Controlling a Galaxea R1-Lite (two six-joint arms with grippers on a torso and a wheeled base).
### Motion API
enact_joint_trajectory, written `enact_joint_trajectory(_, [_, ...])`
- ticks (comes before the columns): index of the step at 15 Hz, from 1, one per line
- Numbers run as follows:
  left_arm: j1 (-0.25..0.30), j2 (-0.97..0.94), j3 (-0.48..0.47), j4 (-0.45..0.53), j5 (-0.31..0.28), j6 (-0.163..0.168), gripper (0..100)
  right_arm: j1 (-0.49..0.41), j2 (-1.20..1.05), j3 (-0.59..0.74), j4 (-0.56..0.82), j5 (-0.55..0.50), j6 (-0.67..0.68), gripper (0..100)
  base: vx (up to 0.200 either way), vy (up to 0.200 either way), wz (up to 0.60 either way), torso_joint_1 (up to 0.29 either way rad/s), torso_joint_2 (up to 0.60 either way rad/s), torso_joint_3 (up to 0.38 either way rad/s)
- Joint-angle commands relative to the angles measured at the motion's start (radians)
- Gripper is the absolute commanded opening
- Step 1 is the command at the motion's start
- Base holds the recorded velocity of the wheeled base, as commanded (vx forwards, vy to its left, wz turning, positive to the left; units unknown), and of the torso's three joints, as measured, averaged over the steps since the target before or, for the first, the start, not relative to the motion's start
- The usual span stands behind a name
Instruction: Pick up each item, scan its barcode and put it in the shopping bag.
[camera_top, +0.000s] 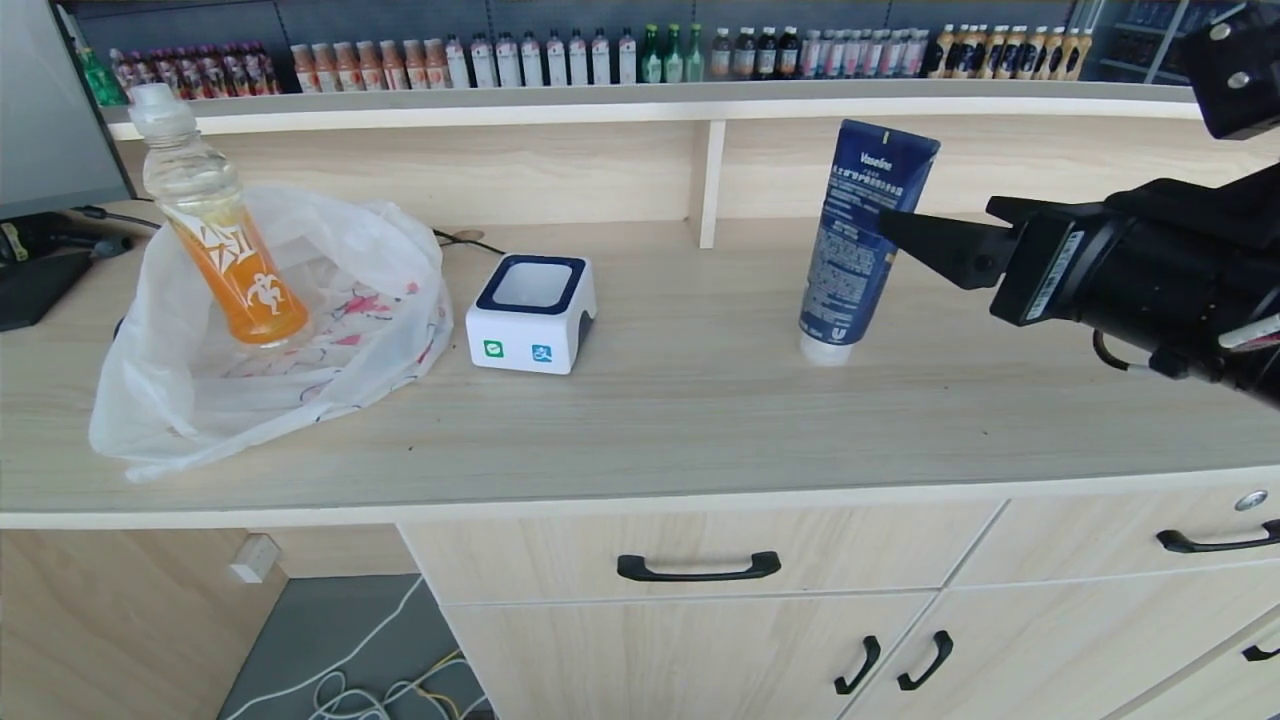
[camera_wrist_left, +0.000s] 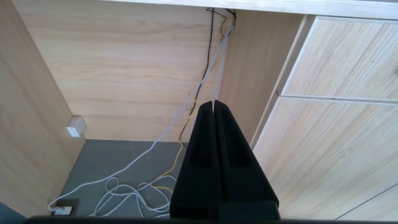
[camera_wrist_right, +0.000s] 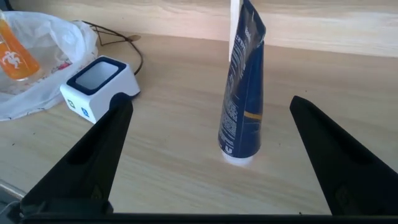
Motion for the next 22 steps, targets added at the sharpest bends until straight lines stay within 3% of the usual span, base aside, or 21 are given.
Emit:
enact_joint_trajectory(1, [0.000, 0.000, 0.000, 0.000, 0.000, 0.000, 0, -0.018, 0.042, -0.019, -0.003, 0.023, -0.001, 100, 0.000, 0.000, 0.00, 0.000, 0.00, 0.000])
enact_joint_trajectory(4, [0.000, 0.000, 0.000, 0.000, 0.000, 0.000, 0, -0.078, 0.099, -0.062, -0.006, 0.072, -0.001, 100, 0.000, 0.000, 0.00, 0.000, 0.00, 0.000])
enact_joint_trajectory(9, [0.000, 0.000, 0.000, 0.000, 0.000, 0.000, 0, -0.136, 0.220, -0.091, -0.125, 0.153, -0.009, 100, 0.000, 0.000, 0.00, 0.000, 0.00, 0.000])
enact_joint_trajectory(22, [0.000, 0.000, 0.000, 0.000, 0.000, 0.000, 0, -0.184, 0.372, -0.139, -0.265, 0.204, -0.009, 100, 0.000, 0.000, 0.00, 0.000, 0.00, 0.000])
